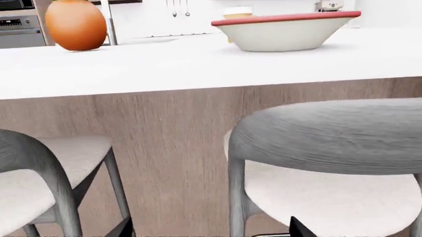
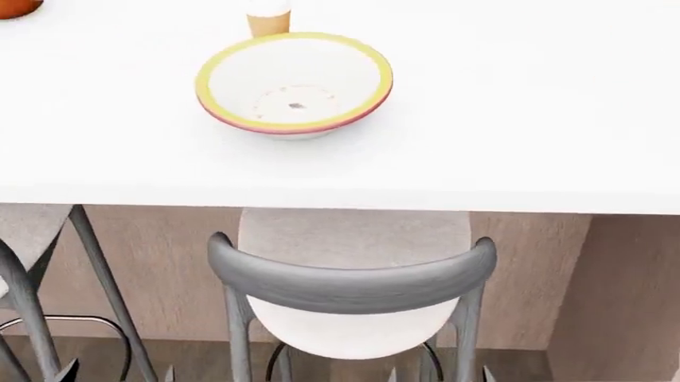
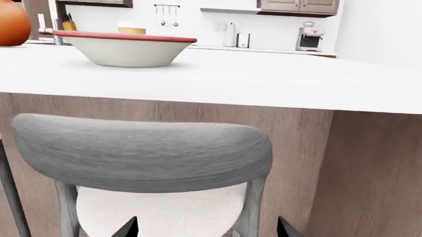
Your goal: Place the cup inside the bowl on the dining table and move the bowl to any counter.
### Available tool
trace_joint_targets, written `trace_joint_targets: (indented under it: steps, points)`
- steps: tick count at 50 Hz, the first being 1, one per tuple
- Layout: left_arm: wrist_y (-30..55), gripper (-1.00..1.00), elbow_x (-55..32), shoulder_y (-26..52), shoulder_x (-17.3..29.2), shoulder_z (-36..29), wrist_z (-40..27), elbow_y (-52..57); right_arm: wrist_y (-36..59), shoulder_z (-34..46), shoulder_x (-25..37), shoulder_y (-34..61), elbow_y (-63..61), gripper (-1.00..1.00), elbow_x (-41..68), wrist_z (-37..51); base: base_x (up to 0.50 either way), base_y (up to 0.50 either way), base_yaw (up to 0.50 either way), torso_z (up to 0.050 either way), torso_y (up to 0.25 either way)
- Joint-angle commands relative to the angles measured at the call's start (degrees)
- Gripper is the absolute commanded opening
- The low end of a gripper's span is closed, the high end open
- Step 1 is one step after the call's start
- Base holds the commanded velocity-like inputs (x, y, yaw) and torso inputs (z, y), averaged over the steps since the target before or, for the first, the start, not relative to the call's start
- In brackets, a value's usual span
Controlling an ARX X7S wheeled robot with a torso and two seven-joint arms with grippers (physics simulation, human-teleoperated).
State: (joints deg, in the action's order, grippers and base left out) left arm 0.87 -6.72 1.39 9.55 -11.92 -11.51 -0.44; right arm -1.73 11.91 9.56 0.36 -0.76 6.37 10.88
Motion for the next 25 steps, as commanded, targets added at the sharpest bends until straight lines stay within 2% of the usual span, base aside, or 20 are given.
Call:
trace_joint_targets:
  steps: [1,3,13,21,25]
  points:
    - [0.88,1.0,-0.46,0.77,-0.58,-0.94,-0.45,-0.17,-1.09,0.3,0.31,0.0,0.34,1.0,0.73,-0.02,0.04,0.5,0.0,0.0,0.0]
    - [0.93,1.0,-0.51,0.69,-0.48,-1.06,-0.49,-0.08,-1.09,0.4,0.4,-0.05,0.29,1.0,0.8,-0.02,0.05,0.41,0.0,0.0,0.0]
    - [2.04,1.0,-0.05,0.89,0.05,-1.58,-1.22,-0.7,-0.19,0.55,0.53,0.21,0.6,1.0,1.58,0.29,0.0,0.0,0.0,0.0,0.0]
    - [0.46,1.0,-0.86,0.48,0.78,-1.01,-1.15,-0.65,-0.82,0.8,0.74,0.12,0.57,1.0,1.7,0.5,0.0,0.0,0.0,0.0,0.0]
    - [-3.37,1.0,-2.55,-1.13,1.33,-0.94,0.62,1.73,-0.95,0.9,0.84,0.01,0.55,1.0,1.79,0.65,0.0,0.0,0.0,0.017,0.0]
